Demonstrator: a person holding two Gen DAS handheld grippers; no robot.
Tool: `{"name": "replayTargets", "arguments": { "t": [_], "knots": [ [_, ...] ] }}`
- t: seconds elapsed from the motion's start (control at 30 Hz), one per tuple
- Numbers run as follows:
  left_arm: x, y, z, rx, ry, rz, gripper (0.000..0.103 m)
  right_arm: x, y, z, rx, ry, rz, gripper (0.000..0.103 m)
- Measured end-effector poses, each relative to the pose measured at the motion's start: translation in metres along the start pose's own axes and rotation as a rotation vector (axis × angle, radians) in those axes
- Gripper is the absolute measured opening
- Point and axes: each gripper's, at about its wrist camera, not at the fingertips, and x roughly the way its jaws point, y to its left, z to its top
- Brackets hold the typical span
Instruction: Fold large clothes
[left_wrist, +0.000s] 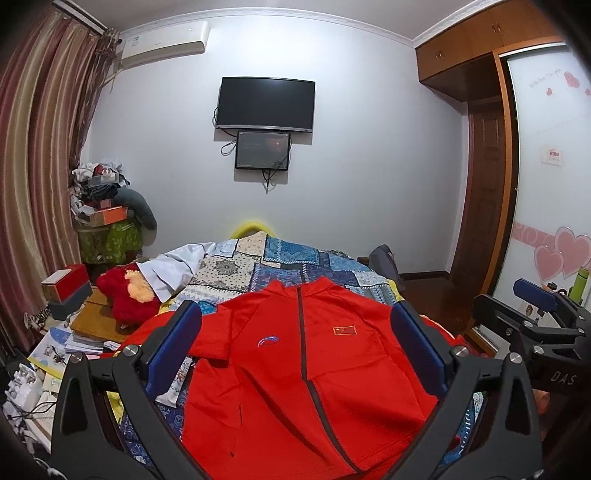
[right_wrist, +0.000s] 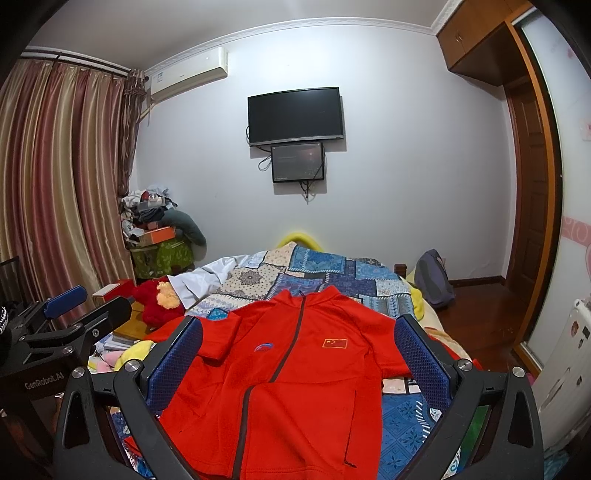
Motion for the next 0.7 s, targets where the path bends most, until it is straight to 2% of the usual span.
{"name": "replayTargets", "arguments": {
  "t": [0.7],
  "knots": [
    [-0.0025,-0.0024,-0.0007,0.007,-0.013,-0.006,0.103,0.0014,-0.0035,-0.0009,0.002,0.0,0.0,0.103]
  ]
}}
